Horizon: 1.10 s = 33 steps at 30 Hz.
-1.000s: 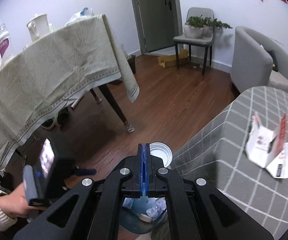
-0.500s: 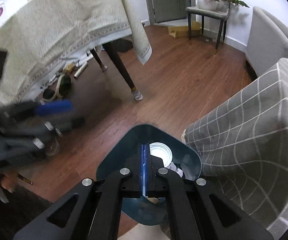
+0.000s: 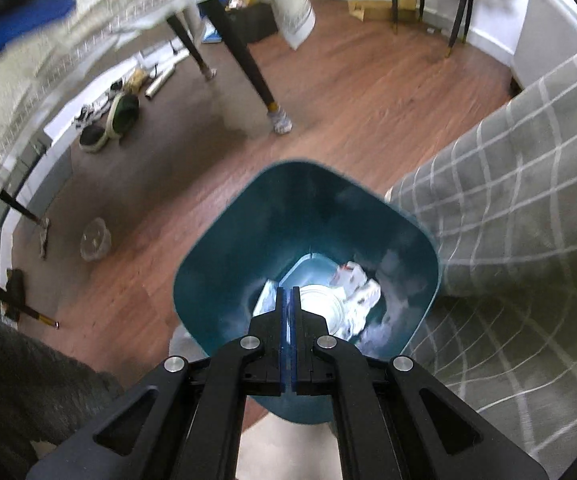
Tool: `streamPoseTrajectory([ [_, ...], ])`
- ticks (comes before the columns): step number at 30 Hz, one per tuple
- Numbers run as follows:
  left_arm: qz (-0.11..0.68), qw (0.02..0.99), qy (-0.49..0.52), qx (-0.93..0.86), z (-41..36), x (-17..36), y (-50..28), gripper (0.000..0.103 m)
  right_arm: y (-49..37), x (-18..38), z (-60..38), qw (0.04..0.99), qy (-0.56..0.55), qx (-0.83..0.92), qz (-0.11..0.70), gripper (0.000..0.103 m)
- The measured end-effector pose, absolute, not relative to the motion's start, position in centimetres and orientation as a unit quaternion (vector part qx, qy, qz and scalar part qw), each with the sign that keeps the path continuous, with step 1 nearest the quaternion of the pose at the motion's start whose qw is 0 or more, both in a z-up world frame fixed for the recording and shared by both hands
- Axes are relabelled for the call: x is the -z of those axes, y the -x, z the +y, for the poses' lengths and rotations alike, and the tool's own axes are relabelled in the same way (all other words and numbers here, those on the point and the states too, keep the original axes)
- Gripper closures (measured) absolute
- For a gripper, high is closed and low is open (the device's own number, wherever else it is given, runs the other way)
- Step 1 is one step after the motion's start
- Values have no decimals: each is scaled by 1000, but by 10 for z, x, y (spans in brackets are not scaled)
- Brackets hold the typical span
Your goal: Collect trash
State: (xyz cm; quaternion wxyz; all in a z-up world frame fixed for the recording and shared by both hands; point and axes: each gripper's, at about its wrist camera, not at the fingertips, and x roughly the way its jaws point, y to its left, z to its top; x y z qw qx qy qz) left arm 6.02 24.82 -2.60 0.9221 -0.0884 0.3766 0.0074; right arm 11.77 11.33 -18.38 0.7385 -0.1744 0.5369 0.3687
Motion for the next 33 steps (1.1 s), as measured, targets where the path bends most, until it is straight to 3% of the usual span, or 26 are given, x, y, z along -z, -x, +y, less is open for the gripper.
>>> streamPoseTrajectory([
  [13, 352, 931, 92, 0, 239, 4, -60, 60, -108, 226, 106, 699, 209, -352, 586, 100],
  [17, 343, 934, 96, 1, 237, -3, -60, 60, -108, 225, 98, 697, 202, -353, 590, 86],
  [26, 321, 943, 88, 0, 223, -23, -62, 58, -107, 198, 89, 715, 186, -363, 567, 85],
  [33, 303, 950, 82, 2, 208, -35, -65, 54, -97, 138, 84, 750, 167, -403, 497, 85],
])
